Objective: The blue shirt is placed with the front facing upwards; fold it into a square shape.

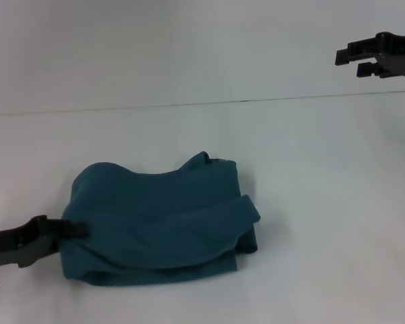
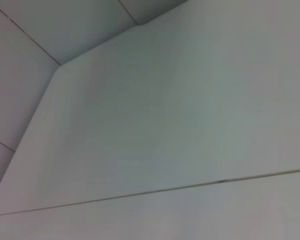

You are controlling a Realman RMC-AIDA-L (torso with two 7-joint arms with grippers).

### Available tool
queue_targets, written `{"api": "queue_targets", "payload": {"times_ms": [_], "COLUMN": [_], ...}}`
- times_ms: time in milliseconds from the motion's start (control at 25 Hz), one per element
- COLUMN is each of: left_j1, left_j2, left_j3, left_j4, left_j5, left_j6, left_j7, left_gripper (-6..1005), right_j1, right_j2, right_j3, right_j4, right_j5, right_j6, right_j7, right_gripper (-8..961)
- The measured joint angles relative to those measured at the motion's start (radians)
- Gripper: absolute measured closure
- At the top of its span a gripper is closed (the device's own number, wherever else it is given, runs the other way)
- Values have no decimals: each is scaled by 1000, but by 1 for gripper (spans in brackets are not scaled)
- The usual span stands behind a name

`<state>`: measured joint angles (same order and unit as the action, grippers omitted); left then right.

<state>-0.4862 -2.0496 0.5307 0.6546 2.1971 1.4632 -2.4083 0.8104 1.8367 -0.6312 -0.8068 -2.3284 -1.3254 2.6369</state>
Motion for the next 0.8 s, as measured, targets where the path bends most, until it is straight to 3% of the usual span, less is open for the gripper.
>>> {"api": "queue_targets", "payload": {"times_ms": [240,520,680,800], "left_j1": [-11,30,62,72], "left_j2": [11,29,11,0], "left_j3": [1,-36,-138,-150], "left_j4": [42,198,244,175], "left_j5": [36,82,15,-48], "left_j6": [9,47,115,158], "left_j7": [6,-79,-95,-90], "left_gripper": [707,629,510,420], "right_j1": [-7,-8,-8,-8], "right_j2": [-1,-4,-3,-2], "right_j3": [0,1,1,2], "right_j4": [0,0,0,0], "right_j5": [0,0,0,0], "right_j6": [0,-1,-7,-7], "right_j7": [0,0,0,0], "right_gripper": [338,339,340,341]}}
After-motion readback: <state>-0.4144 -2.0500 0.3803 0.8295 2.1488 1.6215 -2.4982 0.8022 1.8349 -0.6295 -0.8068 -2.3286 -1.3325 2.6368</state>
